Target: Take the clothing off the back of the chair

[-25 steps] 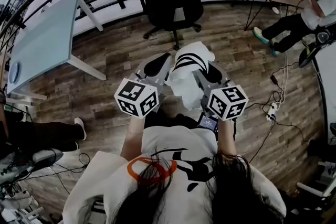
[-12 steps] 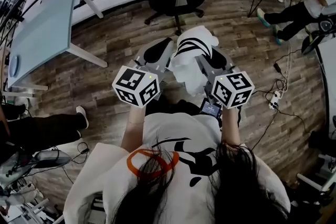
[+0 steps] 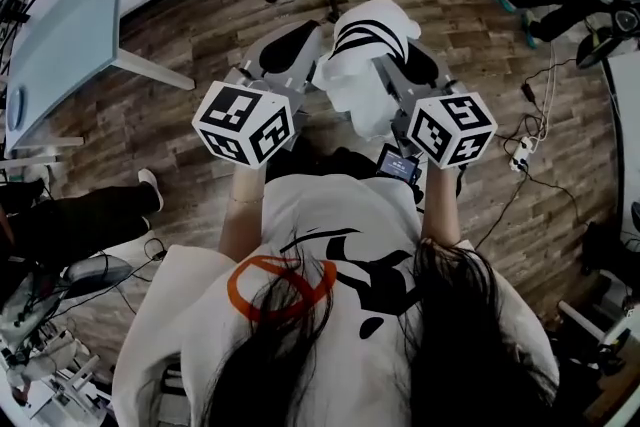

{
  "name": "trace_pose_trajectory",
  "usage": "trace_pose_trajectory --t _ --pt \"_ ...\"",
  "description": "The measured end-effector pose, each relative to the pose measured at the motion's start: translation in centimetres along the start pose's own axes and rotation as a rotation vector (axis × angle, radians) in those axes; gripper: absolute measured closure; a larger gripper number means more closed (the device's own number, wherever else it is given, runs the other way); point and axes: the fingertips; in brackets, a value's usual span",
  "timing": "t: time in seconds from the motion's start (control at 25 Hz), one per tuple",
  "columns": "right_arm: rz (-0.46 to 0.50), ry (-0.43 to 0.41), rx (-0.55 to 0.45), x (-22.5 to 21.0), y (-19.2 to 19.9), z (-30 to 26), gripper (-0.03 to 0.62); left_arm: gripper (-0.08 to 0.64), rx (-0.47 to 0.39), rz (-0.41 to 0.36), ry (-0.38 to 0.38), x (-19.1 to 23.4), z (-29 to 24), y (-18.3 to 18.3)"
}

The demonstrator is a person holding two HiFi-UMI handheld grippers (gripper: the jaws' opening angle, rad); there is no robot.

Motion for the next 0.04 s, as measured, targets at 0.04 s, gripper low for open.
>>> trace_pose_trajectory --t 0.04 --pt "0.001 0.006 -0.003 -0.29 0.12 0.30 0.428 0.560 -0.002 -0.002 0.003 -0.30 -0.09 0.20"
Point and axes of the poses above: the fingertips, and each gripper's own axes: z backward along the fingers, x to its left, y out of its underside, and after that the axes turned 2 degrees about z, right-handed
